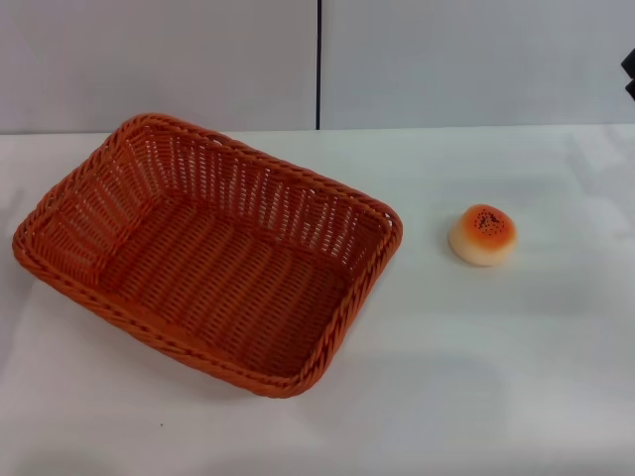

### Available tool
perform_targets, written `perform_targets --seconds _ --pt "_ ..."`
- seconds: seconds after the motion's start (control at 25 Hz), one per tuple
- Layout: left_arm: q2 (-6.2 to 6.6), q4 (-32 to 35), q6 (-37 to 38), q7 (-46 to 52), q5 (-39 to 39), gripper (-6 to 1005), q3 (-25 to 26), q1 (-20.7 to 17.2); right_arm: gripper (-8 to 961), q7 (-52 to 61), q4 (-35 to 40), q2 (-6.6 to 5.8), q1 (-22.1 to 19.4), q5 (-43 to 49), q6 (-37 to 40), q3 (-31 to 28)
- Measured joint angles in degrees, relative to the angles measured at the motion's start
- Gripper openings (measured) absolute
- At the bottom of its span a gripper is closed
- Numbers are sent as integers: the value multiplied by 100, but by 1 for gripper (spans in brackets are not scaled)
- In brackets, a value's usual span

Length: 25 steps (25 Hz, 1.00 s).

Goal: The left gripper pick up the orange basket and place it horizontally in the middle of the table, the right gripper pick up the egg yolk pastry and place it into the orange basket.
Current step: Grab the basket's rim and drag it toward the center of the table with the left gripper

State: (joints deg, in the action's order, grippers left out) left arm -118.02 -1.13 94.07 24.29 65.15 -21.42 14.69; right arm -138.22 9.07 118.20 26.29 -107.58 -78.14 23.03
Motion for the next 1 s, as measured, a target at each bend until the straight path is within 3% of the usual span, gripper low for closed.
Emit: perform_targets --seconds 0.28,0.4,1.0 --pt "27 2220 -933 2778 48 741 -1177 -175 631 245 26 32 -122 -26 -64 -5" --pt "75 3216 -1330 3901 469 741 -1586 -239 631 247 -66 48 -134 -42 -42 -31" --pt "234 7013 -1430 8190 4296 743 -1652 131 631 355 -120 41 -68 -52 2 -25"
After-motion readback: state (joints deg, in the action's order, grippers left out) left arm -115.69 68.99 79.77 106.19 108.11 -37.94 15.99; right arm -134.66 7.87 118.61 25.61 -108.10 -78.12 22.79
